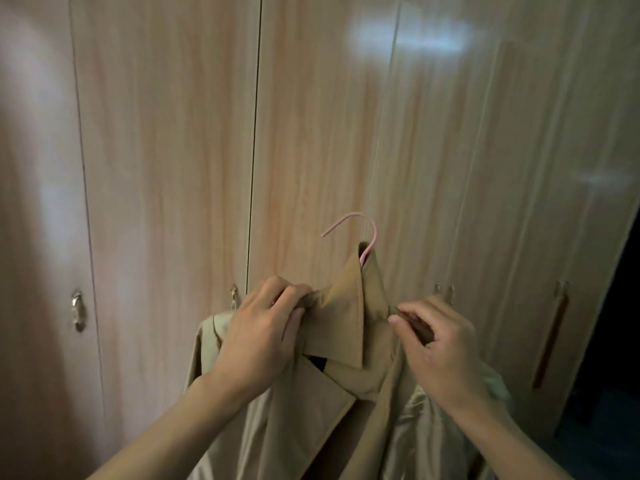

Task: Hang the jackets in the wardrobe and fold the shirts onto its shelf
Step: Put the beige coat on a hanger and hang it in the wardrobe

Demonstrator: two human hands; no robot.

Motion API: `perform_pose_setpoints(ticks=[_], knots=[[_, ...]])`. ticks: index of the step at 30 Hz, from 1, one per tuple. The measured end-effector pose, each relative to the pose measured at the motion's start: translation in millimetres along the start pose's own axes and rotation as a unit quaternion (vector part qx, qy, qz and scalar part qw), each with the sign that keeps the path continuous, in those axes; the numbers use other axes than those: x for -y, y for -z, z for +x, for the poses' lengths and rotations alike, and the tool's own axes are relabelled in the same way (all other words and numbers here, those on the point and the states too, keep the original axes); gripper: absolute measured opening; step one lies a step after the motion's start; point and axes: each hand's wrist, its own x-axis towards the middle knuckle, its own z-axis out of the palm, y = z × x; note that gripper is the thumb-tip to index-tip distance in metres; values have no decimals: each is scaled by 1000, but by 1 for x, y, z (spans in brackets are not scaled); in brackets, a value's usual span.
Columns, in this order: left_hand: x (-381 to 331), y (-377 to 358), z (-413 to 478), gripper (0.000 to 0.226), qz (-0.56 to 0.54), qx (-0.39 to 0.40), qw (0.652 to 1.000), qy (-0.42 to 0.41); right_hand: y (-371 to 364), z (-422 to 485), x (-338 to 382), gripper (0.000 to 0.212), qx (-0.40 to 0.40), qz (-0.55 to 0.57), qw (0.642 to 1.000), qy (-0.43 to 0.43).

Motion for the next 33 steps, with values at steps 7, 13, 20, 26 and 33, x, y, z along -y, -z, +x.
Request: perform_pose_setpoints(ticks=[7,13,20,26,33], knots=[[75,0,-9,28,37,27,999,23,-93,9,-14,13,35,87,995,-29],[131,-17,-19,26,64,11,996,67,-164,26,-37,10,108,131,985,-21],[185,-33,-7,25,146,-24,983,108,-233,64,-64,13,157,176,972,-1],[220,-40,-6,24,229,-25,965,127,-283,82,-73,12,185,221,958,7],[261,-39,-6,25,287,15,955,79,-331,86,-80,11,207,243,948,-2]])
